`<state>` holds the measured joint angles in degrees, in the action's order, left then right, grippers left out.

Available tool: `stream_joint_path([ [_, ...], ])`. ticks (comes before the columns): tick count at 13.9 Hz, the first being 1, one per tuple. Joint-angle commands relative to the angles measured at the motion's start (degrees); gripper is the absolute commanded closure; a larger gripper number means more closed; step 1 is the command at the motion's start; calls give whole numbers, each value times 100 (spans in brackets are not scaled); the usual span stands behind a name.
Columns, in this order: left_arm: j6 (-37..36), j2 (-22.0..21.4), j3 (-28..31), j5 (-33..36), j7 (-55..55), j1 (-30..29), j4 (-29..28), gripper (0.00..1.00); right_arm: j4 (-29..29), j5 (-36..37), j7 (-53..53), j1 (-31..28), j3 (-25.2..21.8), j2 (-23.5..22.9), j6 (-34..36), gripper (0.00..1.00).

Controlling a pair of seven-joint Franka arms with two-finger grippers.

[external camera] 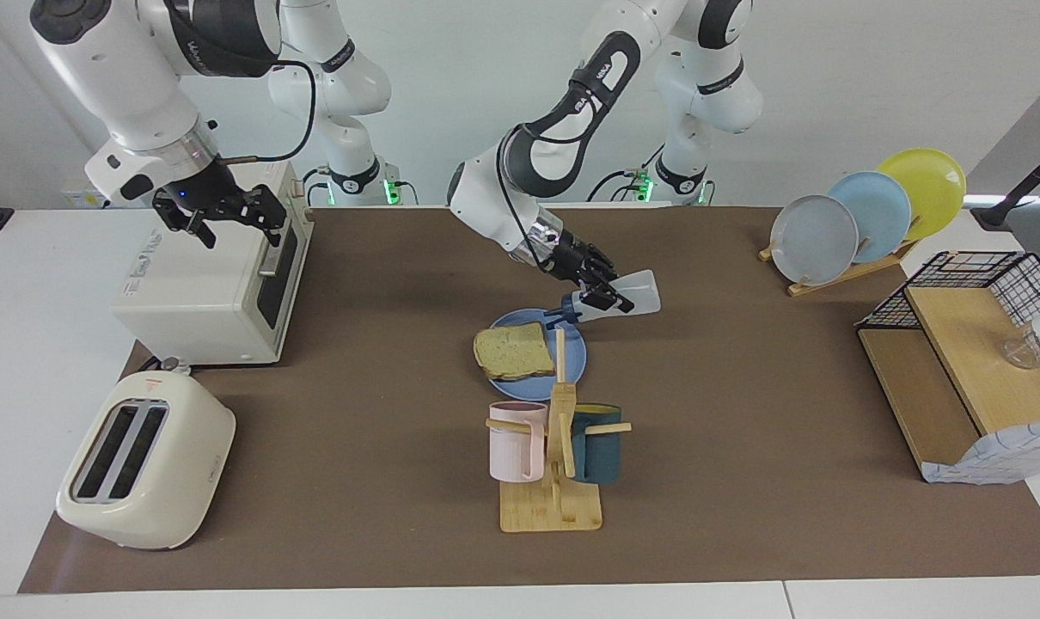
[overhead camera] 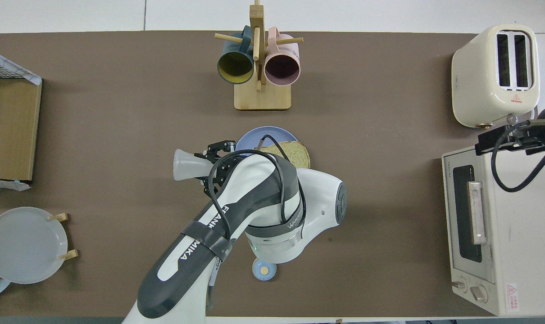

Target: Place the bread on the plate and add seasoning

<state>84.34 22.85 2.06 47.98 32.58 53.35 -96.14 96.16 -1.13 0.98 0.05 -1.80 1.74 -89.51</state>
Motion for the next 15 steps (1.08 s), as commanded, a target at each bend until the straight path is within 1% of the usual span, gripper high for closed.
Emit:
stream_joint_path([
  [1,-320,157,66,290,-23,228,104,100,104,8,104,-119,83,63,-75,0],
  [2,-504,341,66,430,-23,281,139,100,104,8,104,-119,83,63,-75,0],
  [3,-715,769,75,570,-23,403,340,100,104,8,104,-110,83,63,-75,0],
  [4,-865,1043,92,606,-23,431,716,100,104,8,104,-119,83,63,-75,0],
  [5,-988,1141,93,668,-23,440,894,100,104,8,104,-119,83,63,-75,0],
  [7,-1033,1186,84,1219,-23,518,869,100,104,8,104,-119,83,63,-75,0],
  [9,-1243,1492,93,1668,-23,598,878,100,104,8,104,-119,83,63,-75,0],
  [12,-1288,1529,84,1767,-23,606,895,100,104,8,104,-119,83,63,-75,0],
  [15,-1410,1503,84,1715,-23,939,904,100,104,8,104,-119,83,63,-75,0],
])
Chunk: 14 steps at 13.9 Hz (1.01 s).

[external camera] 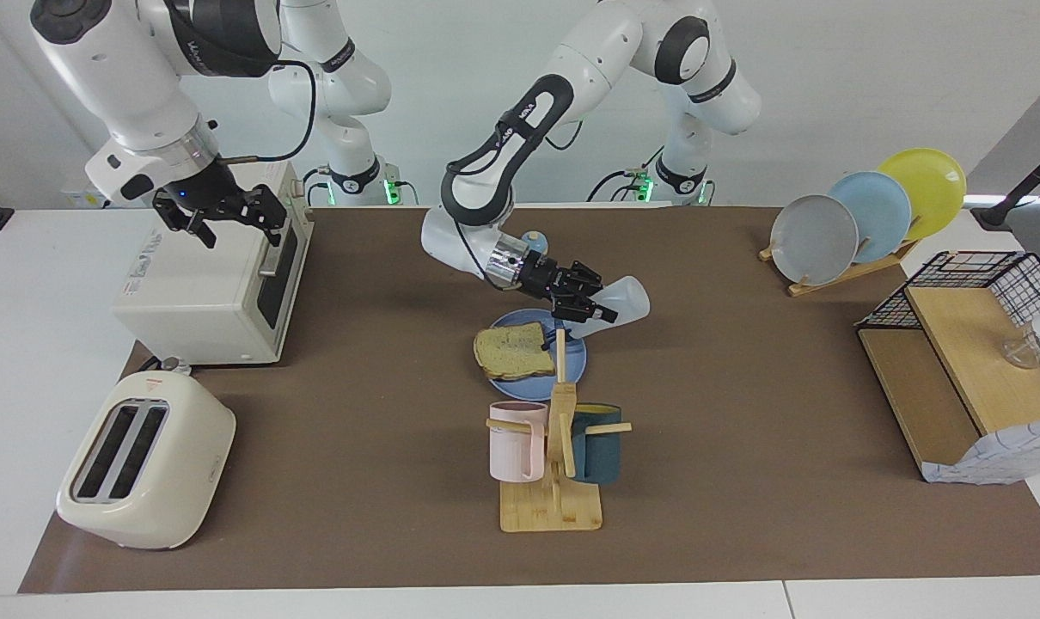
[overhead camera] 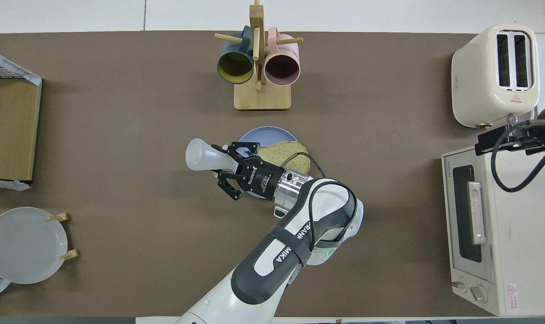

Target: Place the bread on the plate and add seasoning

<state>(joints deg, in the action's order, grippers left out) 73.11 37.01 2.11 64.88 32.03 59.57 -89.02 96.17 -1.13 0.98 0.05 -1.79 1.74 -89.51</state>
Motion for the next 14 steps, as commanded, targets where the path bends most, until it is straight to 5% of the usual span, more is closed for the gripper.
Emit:
stream_joint_path([
  [1,-323,87,87,24,40,414,210,100,104,7,104,-119,83,63,-75,0],
  [14,54,149,105,648,31,-280,263,100,104,-1,104,-119,83,63,-75,0],
])
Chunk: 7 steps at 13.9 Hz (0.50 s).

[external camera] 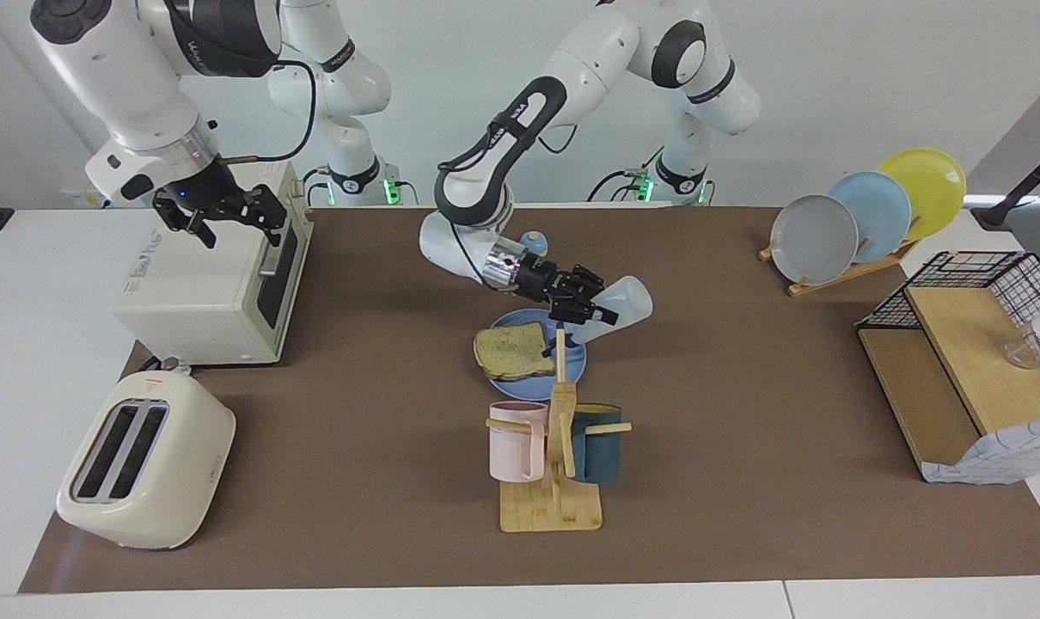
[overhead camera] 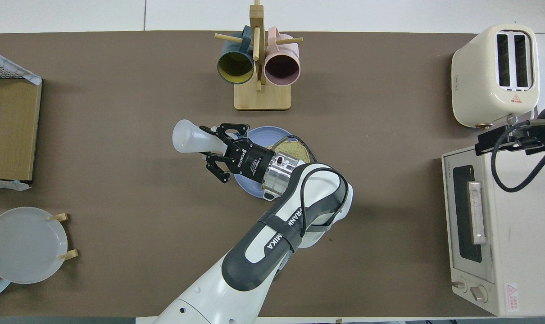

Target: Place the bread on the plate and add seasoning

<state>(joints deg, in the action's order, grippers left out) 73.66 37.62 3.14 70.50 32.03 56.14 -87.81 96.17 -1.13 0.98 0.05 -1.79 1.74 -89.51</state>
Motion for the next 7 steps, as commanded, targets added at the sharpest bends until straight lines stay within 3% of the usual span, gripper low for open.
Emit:
stream_joint_path([
  [1,-18,88,-6,52,40,124,141,100,104,-1,104,-119,83,63,-75,0],
  [7,-159,71,-6,-221,40,600,177,100,104,7,104,-119,83,63,-75,0],
])
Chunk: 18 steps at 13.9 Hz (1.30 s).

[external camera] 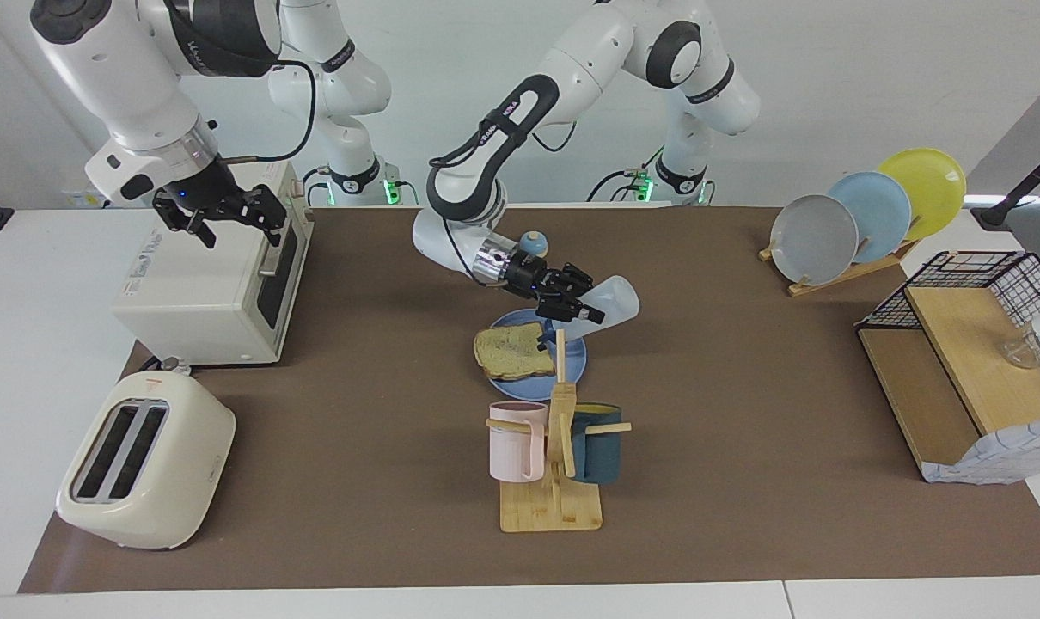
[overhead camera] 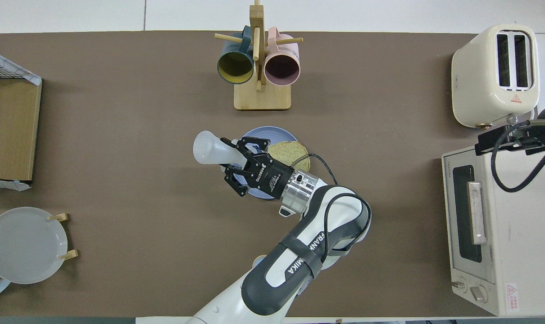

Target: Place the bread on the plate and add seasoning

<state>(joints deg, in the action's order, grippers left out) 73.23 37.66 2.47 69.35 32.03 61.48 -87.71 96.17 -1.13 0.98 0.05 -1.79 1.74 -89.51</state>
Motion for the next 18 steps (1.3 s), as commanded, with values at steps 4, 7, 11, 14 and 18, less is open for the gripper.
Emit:
stream_joint_path([
  [4,156,93,69,-18,31,-346,167,100,104,7,104,-119,83,63,-75,0],
  [7,306,154,78,79,22,-689,167,100,104,7,104,-119,83,63,-75,0],
  [11,385,-230,69,-358,-30,-786,149,100,104,7,104,-119,83,63,-75,0],
  [14,464,-601,69,-807,-319,-865,105,100,104,7,104,-110,83,63,-75,0],
  [18,648,-1031,69,-1379,-627,-1111,79,100,104,7,104,-119,83,63,-75,0],
])
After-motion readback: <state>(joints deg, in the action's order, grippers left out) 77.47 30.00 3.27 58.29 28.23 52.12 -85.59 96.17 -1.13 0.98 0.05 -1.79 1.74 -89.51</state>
